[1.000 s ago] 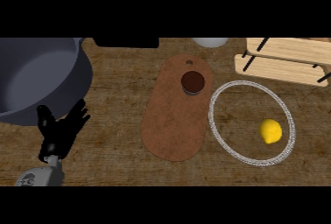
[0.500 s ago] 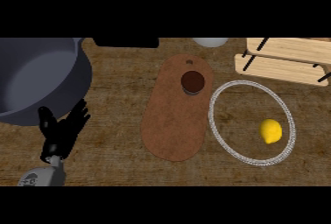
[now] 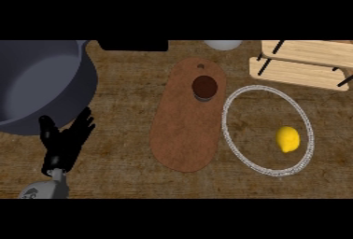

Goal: Pick the bell pepper from the placemat and place it in the tiered shelf

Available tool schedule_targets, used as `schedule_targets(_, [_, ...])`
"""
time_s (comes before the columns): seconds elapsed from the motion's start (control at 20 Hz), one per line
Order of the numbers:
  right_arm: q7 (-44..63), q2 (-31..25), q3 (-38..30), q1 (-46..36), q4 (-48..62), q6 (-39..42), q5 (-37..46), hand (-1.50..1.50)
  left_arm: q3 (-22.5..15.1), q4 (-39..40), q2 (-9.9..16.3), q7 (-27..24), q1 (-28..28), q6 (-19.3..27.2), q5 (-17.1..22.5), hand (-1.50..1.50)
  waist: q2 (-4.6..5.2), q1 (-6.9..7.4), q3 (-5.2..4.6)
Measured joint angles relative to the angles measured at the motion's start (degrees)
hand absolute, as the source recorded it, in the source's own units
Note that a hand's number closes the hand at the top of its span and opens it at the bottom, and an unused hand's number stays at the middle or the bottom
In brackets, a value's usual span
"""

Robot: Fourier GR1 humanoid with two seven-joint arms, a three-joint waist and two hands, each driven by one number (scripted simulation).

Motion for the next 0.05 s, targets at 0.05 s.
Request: schedule_targets(0.05, [-0.23, -0.94, -0.33, 0.71, 0.16, 1.08, -0.4, -1.5, -0.1, -0.13, -0.11, 0.24, -0.01, 0.2, -0.12, 0.0, 0.0, 0.0, 0.0])
